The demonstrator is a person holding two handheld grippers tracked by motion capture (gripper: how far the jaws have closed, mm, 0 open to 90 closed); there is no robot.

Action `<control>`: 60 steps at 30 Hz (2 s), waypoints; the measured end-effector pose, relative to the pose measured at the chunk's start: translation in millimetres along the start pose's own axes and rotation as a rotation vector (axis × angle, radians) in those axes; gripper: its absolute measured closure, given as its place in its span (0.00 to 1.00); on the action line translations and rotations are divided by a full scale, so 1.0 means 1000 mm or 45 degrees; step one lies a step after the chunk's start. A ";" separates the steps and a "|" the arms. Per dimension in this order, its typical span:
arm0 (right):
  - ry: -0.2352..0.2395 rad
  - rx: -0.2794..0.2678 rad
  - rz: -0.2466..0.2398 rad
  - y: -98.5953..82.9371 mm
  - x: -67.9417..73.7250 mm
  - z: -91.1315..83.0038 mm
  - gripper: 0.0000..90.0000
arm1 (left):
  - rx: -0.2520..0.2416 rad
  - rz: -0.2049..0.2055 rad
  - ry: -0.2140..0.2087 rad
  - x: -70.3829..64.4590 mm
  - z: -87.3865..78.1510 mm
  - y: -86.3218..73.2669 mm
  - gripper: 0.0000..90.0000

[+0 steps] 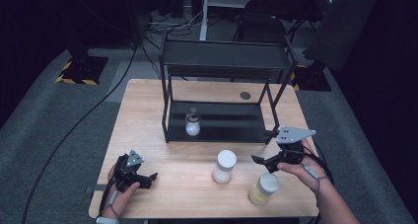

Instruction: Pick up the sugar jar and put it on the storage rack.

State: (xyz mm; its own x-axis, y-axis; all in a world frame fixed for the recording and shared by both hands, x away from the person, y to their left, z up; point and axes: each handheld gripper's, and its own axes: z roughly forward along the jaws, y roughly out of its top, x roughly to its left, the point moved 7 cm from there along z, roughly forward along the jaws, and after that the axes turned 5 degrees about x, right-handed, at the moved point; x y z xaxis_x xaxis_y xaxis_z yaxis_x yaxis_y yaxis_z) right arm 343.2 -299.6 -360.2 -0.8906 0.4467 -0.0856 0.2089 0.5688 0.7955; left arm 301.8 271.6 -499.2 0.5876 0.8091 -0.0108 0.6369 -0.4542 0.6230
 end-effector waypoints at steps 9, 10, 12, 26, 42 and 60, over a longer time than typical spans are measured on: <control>0.055 -0.004 -0.048 0.016 0.007 0.016 0.08 | 0.000 0.000 0.000 0.000 0.000 0.000 0.01; 0.062 -0.001 -0.059 0.017 0.008 0.018 0.09 | 0.001 0.000 0.000 0.000 0.000 0.000 0.01; 0.075 0.012 -0.088 0.022 0.009 0.021 0.10 | 0.000 0.000 0.001 0.000 0.000 0.000 0.01; 0.194 0.066 -0.140 0.041 0.014 0.046 0.14 | 0.000 0.000 0.001 0.000 0.000 0.000 0.00; 0.279 0.175 -0.168 0.051 0.016 0.070 0.14 | 0.000 -0.001 0.001 0.000 0.000 0.000 0.00; 0.353 0.357 -0.210 0.054 0.016 0.090 0.22 | -0.001 0.000 0.001 0.000 0.000 0.000 0.00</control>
State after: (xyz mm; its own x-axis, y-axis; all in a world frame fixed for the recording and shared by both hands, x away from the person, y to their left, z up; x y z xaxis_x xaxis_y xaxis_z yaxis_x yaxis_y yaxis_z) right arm 376.8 -199.6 -373.0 -0.9882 0.1529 -0.0031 0.1219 0.7999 0.5877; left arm 301.7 271.4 -499.3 0.5870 0.8095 -0.0105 0.6368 -0.4537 0.6234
